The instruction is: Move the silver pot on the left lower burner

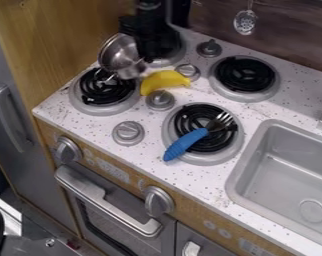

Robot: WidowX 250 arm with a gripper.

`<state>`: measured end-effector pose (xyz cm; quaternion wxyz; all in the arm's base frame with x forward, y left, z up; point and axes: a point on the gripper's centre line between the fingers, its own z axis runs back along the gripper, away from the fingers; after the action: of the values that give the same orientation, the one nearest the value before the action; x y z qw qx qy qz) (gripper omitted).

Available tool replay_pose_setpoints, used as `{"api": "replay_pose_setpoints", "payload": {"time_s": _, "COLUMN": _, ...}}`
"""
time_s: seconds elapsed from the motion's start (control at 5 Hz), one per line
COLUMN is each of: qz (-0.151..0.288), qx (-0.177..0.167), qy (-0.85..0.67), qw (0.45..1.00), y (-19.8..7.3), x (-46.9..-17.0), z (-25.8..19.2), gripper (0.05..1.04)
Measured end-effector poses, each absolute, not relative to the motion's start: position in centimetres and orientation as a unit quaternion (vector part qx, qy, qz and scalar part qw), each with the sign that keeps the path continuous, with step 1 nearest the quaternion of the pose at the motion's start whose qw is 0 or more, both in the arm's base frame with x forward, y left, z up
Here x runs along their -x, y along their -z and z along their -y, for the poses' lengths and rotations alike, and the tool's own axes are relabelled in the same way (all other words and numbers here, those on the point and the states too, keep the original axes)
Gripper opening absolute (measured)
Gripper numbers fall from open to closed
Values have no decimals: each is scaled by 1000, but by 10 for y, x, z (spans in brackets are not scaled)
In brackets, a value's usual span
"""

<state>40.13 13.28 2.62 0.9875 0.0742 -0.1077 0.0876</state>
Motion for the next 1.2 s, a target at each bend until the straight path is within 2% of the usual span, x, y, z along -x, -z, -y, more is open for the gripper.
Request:
{"api": "replay_pose_setpoints", "payload": {"time_s": 0.2, "qz": 98, "qx": -87, "qy": -103, "qw": 986, "y": -28, "x": -399, "z": -149, "gripper": 57}}
{"api": "replay_pose_setpoints", "payload": {"time_s": 0.4, "qz": 61, "qx": -74, "qy": -132, "qw": 987, "y": -3, "x": -384, "z": -163, "gripper": 57}}
{"api": "replay_pose_setpoints", "payload": {"time_s": 0.6, "qz": 17, "qx": -78, "qy": -130, "qw": 988, "y": 13, "x": -371, "z": -167, "gripper": 57}}
{"api": "replay_pose_setpoints", "payload": {"time_s": 0.8, "qz": 11, "qx": -66, "qy": -136, "qw": 989, "y": 22, "x": -363, "z": -161, "gripper": 71}}
{"api": "replay_pose_setpoints", "payload": {"time_s": 1.0, "qz": 13, "qx": -56, "qy": -136, "qw": 989, "y": 25, "x": -362, "z": -157, "gripper": 209}}
{"api": "replay_pose_setpoints", "payload": {"time_s": 1.2, "qz": 51, "qx": 4, "qy": -130, "qw": 990, "y": 30, "x": -370, "z": -137, "gripper": 490}}
